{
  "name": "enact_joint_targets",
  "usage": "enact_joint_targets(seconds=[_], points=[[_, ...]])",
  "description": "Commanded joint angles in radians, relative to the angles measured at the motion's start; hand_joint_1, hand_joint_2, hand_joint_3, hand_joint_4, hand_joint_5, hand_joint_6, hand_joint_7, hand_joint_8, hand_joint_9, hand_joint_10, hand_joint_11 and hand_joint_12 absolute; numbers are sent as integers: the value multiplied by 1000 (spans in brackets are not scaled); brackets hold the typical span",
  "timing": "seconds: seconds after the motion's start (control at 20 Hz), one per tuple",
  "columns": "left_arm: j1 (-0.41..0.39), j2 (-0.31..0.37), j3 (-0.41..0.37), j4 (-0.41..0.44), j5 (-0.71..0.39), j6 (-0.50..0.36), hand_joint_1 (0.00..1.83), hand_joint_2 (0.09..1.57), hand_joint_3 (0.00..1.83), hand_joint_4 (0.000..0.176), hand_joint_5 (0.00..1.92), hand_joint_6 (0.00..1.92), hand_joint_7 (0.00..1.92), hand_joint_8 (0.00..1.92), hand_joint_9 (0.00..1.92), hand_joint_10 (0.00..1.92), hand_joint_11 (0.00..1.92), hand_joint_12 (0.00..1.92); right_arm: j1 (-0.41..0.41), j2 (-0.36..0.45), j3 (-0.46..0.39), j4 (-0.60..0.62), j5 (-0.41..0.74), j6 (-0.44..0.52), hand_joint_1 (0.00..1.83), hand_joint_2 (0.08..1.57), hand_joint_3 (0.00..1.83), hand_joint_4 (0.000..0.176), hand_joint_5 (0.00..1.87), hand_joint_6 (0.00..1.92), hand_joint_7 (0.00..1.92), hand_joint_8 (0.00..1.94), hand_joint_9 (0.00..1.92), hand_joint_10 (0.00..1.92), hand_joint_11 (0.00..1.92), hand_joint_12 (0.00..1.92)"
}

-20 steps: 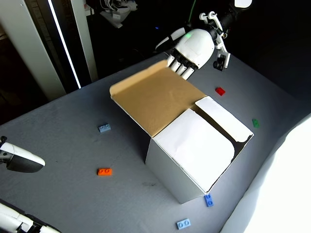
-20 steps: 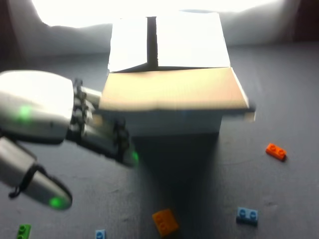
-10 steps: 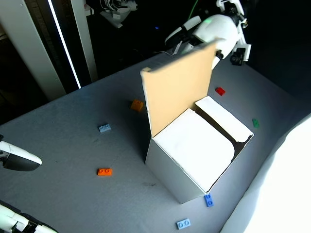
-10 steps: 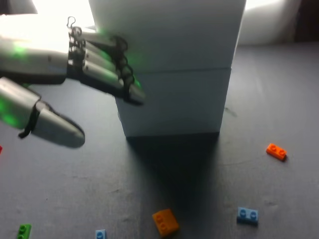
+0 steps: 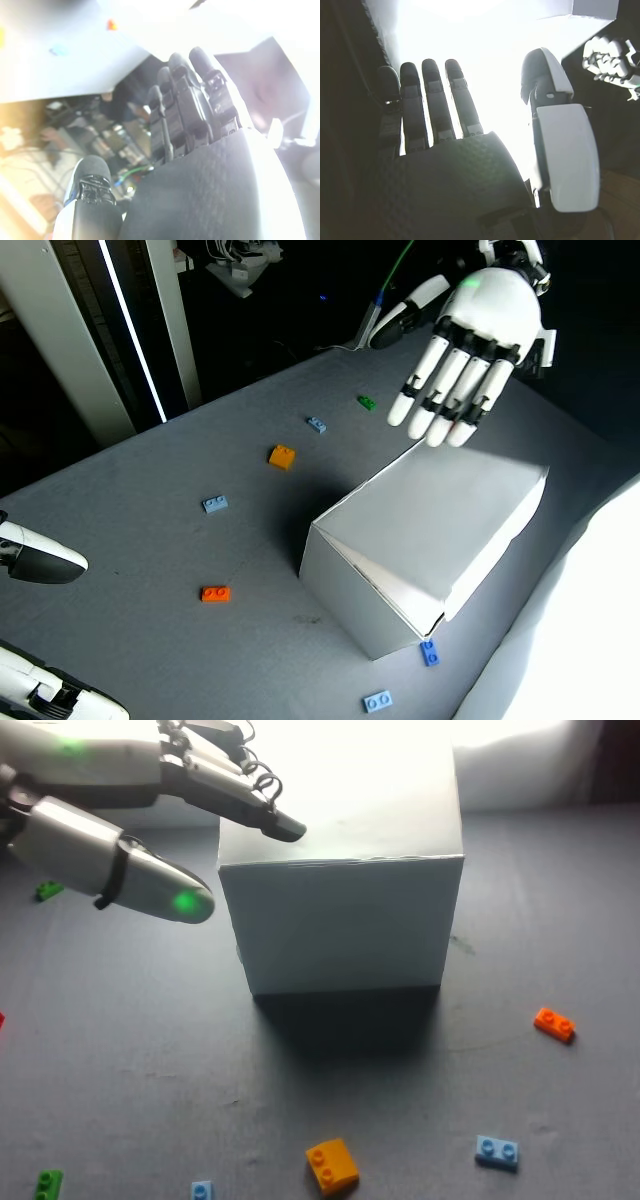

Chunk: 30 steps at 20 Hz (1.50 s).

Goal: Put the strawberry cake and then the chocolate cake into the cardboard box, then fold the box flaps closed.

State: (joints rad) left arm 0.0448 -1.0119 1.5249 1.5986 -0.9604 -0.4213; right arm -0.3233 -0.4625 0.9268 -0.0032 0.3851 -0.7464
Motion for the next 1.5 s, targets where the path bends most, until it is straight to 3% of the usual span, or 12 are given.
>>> enact_joint_targets(seconds=[0.0, 0.15, 0.3, 0.35, 0.45, 0.6, 0.8, 0.95, 1.45], points=[[-15, -1, 5, -79, 37, 5, 0, 1173, 0, 28, 398, 5, 496, 3, 536, 5, 161, 969, 5, 19, 6, 15, 124, -7, 197, 1183, 0, 0, 239, 2, 273, 3, 271, 4, 0, 904], [-6, -13, -4, -49, 124, 36, 0, 1168, 0, 26, 395, 3, 492, 1, 516, 0, 142, 957, 4, 19, 6, 15, 126, -15, 199, 1180, 0, 0, 275, 14, 295, 5, 302, 15, 0, 984], [2, -24, -11, -43, 207, 76, 0, 1161, 0, 32, 406, 7, 491, 1, 515, 2, 139, 956, 4, 21, 4, 15, 144, -15, 187, 1183, 0, 0, 288, 15, 294, 2, 298, 11, 0, 939], [4, -27, -13, -43, 253, 104, 0, 1167, 0, 24, 412, 9, 492, 2, 517, 2, 139, 957, 4, 23, 2, 15, 149, -15, 197, 1181, 0, 0, 301, 17, 307, 5, 309, 14, 0, 989], [11, -38, -5, -32, 325, 132, 0, 1170, 0, 26, 419, 10, 503, 5, 518, 2, 141, 961, 3, 24, 0, 15, 154, -30, 207, 1184, 1, 0, 304, 17, 309, 4, 306, 12, 0, 999], [37, -46, 0, -23, 332, 132, 0, 1165, 0, 38, 395, 0, 472, 0, 500, 1, 128, 960, -6, 25, 0, 15, 154, -42, 222, 1182, 0, 0, 323, 17, 317, 3, 306, 9, 0, 994], [50, -45, -7, 3, 326, 122, 0, 1179, 4, 32, 412, 7, 480, 4, 505, 3, 130, 958, -7, 26, 0, 15, 154, -42, 191, 1183, 1, 0, 326, 15, 328, 5, 321, 14, 0, 989], [29, -44, 7, -5, 310, 119, 0, 1155, 0, 20, 409, 4, 462, 0, 485, 0, 118, 953, -8, 27, 0, 15, 154, -42, 236, 1183, 0, 0, 316, 10, 331, 5, 317, 11, 0, 1000], [-74, -24, 91, 10, 264, 88, 0, 1154, 0, 20, 410, 3, 461, 0, 484, 0, 117, 955, -7, 27, 0, 29, 162, -43, 239, 1182, 0, 0, 316, 9, 331, 4, 317, 11, 0, 1006]])
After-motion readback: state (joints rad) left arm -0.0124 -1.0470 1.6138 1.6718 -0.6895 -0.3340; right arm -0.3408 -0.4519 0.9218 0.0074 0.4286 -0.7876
